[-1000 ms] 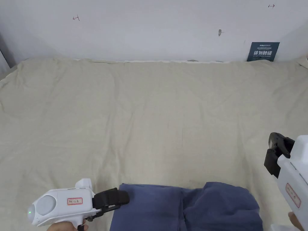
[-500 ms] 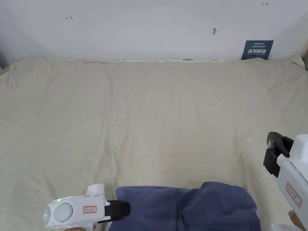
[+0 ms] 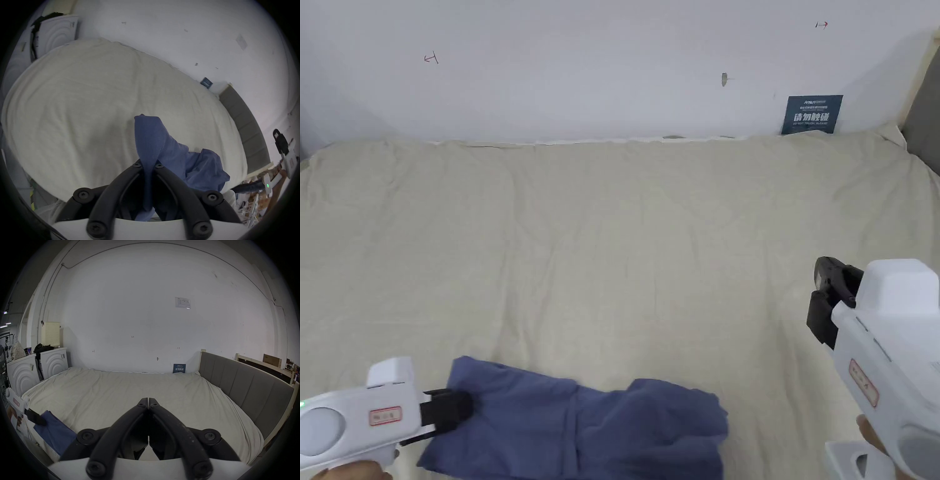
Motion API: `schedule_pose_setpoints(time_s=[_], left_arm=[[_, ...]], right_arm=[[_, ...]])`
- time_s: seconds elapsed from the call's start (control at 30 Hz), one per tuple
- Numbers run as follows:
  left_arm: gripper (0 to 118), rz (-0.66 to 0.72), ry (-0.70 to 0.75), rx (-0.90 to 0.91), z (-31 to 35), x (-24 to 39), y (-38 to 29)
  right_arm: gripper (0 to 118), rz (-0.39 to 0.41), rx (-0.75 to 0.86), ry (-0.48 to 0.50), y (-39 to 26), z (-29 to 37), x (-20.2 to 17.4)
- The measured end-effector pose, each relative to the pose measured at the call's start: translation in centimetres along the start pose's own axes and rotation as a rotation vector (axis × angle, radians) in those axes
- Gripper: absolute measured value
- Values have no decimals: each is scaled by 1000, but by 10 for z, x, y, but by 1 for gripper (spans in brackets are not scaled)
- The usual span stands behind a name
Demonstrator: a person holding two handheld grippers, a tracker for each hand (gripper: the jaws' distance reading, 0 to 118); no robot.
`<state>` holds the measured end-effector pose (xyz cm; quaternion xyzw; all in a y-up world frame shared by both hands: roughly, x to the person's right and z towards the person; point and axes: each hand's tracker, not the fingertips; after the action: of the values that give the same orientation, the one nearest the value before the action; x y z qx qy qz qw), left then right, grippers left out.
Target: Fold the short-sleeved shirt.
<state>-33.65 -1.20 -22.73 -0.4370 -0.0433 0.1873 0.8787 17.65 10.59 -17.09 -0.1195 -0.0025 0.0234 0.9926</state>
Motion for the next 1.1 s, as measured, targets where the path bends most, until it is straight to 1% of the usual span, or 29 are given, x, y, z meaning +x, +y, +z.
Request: schedule_pose_setpoints(time_s=[0.1, 0.13, 0.17, 0.27, 0.33, 0.43, 0.57, 0.7, 0.73, 0.77, 0.8, 0.83, 0.87, 0.9, 0.93, 0.97, 1.1], left_arm=[[8, 19, 51, 8, 10, 15, 3], [8, 0, 18, -25, 10, 29, 0], [8, -74, -1, -8, 11, 42, -3], [8, -158, -29, -60, 1, 82, -7], [8, -240, -74, -85, -7, 117, -13], [8, -319, -130, -137, -29, 162, -22], [8, -367, -176, -214, -60, 222, -44], [8, -440, -171, -263, -100, 259, -72], [9, -478, -160, -284, -110, 265, -78], [16, -478, -142, -290, -121, 268, -83], [32, -468, -141, -292, -128, 270, -87], [55, -453, -152, -306, -132, 271, -89], [86, -428, -171, -312, -133, 273, -91], [104, -414, -186, -309, -121, 275, -91], [114, -407, -197, -294, -116, 277, -91], [115, -406, -211, -267, -112, 278, -90], [113, -440, -232, -143, -90, 278, -72]], right_arm=[[1, 0, 4, 4, -1, 0, 2], [1, 0, 3, 4, -2, 1, 2], [1, -1, 2, 4, -3, 1, 3], [1, -2, 0, 2, -5, 5, 6], [1, -2, -3, -5, -6, 7, 9], [1, -13, -2, -19, -7, 10, 15], [1, -20, -4, -39, -8, 14, 23], [1, -31, -4, -57, -9, 16, 31], [1, -33, -4, -61, -10, 17, 32], [1, -34, -5, -63, -10, 17, 34], [1, -35, -8, -66, -11, 18, 35], [1, -36, -9, -69, -11, 18, 36], [1, -38, -11, -72, -12, 18, 37], [1, -41, -14, -76, -13, 18, 38], [1, -45, -16, -77, -12, 19, 39], [1, -47, -18, -78, -12, 20, 38], [1, -48, -19, -79, -12, 20, 39]])
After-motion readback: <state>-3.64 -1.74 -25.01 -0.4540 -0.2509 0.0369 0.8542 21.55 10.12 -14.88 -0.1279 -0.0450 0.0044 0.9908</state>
